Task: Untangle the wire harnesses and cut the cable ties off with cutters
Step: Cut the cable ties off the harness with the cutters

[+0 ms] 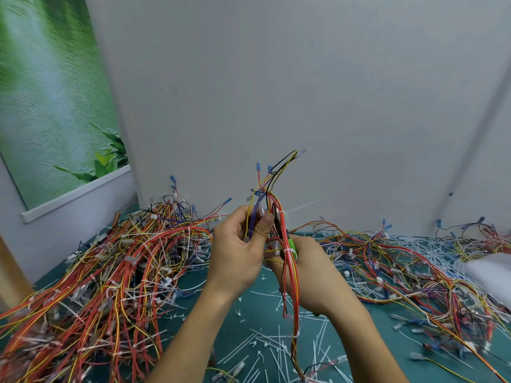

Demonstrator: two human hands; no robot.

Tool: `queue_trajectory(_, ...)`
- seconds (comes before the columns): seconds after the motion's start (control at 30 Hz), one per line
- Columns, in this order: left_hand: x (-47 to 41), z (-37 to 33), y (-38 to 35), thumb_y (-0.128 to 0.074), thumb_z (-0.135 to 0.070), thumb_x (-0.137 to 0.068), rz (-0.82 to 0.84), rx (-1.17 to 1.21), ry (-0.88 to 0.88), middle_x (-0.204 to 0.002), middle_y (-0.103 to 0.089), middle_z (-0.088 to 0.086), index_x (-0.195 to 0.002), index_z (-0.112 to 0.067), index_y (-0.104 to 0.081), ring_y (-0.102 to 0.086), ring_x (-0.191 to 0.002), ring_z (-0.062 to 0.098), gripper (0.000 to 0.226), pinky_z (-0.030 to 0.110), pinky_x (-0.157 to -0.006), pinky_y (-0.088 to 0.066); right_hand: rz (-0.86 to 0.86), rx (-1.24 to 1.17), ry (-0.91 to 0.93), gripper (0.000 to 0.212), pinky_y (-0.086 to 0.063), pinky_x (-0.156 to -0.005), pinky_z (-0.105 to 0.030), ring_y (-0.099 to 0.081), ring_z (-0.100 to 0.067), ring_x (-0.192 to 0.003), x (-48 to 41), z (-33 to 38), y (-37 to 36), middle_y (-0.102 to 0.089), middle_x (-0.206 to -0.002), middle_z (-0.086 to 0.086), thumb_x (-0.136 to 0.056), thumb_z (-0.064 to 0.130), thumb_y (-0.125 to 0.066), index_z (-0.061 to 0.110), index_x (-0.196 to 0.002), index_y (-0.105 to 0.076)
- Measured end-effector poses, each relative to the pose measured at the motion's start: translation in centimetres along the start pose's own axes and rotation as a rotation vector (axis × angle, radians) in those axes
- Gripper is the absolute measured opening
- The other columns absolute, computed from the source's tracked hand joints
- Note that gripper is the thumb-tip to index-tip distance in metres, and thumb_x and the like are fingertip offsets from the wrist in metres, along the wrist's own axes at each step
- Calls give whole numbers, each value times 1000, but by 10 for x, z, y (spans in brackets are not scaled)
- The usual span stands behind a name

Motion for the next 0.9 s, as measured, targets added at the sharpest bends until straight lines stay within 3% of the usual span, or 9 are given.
queue_trajectory(0.1, 0, -2, 0, -67, -34, -94, -9, 13, -11, -85, -73, 10, -90, -20, -69, -69, -78, 33, 15, 25, -63, -58, -17, 7, -3, 28, -57, -66, -53, -60, -37, -64, 0, 0, 1, -59, -70, -18, -95, 27, -63, 6, -76, -57)
queue_trajectory(0.17, 0, -2, -1, -67, -32, -95, -8, 20, -13, -84, -73, 11, -91, -18, -69, -69, -78, 33, 15, 23, -62, -57, -25, 13, -9, 27, -57, -66, -55, -61, -41, -68, 0, 0, 1, -59, -69, -17, -94, 25, -63, 6, -76, -57)
queue_trajectory(0.23, 0, 0, -1, -67, -32, -95, -1, 14, -17, -85, -73, 12, -93, -14, -69, -69, -80, 35, 18, 34, -66, -59, -39, 13, -15, 28, -57, -61, -50, -51, -30, -57, 0, -1, 0, -58, -66, -17, -94, 24, -62, 5, -73, -57)
queue_trajectory(0.3, 0, 0, -1, -67, -33, -95, -3, 6, -19, -85, -72, 12, -94, -13, -69, -68, -81, 35, 21, 42, -73, -58, -49, 19, -26, 29, -47, -53, -38, -42, -17, -55, 0, -1, 0, -58, -64, -17, -93, 24, -62, 8, -69, -55)
queue_trajectory(0.4, 0, -1, -1, -66, -34, -95, -8, -6, -27, -83, -72, 9, -92, -15, -69, -68, -79, 32, 20, 35, -72, -57, -38, 25, -38, 33, -38, -50, -32, -40, -15, -52, 1, -1, -1, -56, -58, -9, -92, 23, -62, 17, -62, -51)
queue_trajectory(0.5, 0, 0, -1, -66, -36, -94, 0, -12, -21, -81, -72, 8, -90, -18, -68, -68, -77, 30, 19, 35, -71, -58, -37, 32, -53, 34, -40, -51, -33, -45, -17, -52, 1, -2, -1, -55, -56, -2, -92, 24, -62, 21, -60, -51)
queue_trajectory(0.63, 1, -2, -2, -67, -31, -95, -8, 31, -1, -80, -69, 13, -89, -17, -68, -66, -69, 20, 16, 22, -58, -56, -21, 34, -48, 32, -46, -51, -37, -50, -19, -53, 0, -2, 0, -55, -56, -2, -91, 23, -61, 22, -61, -51)
queue_trajectory(0.8, 1, -2, -2, -67, -33, -94, -3, 32, 2, -81, -70, 13, -88, -20, -68, -67, -74, 31, 14, 32, -59, -60, -2, 61, -17, 33, -35, -49, -27, -36, -10, -50, -1, -4, -1, -48, -54, 2, -93, 24, -60, 21, -63, -47)
queue_trajectory(0.9, 1, -3, -2, -66, -29, -96, -8, 51, -12, -81, -70, 15, -91, -16, -68, -68, -70, 24, 15, 20, -58, -56, -10, 55, -4, 35, -33, -49, -25, -33, -9, -51, -1, -5, -1, -47, -56, 2, -94, 25, -61, 22, -62, -48)
Point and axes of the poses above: each hand's wrist, its own x-axis away from the middle knuckle, its own y-axis out of the back of the hand, z = x × y, the point moved 2 cm from there along -x, towards the middle knuckle
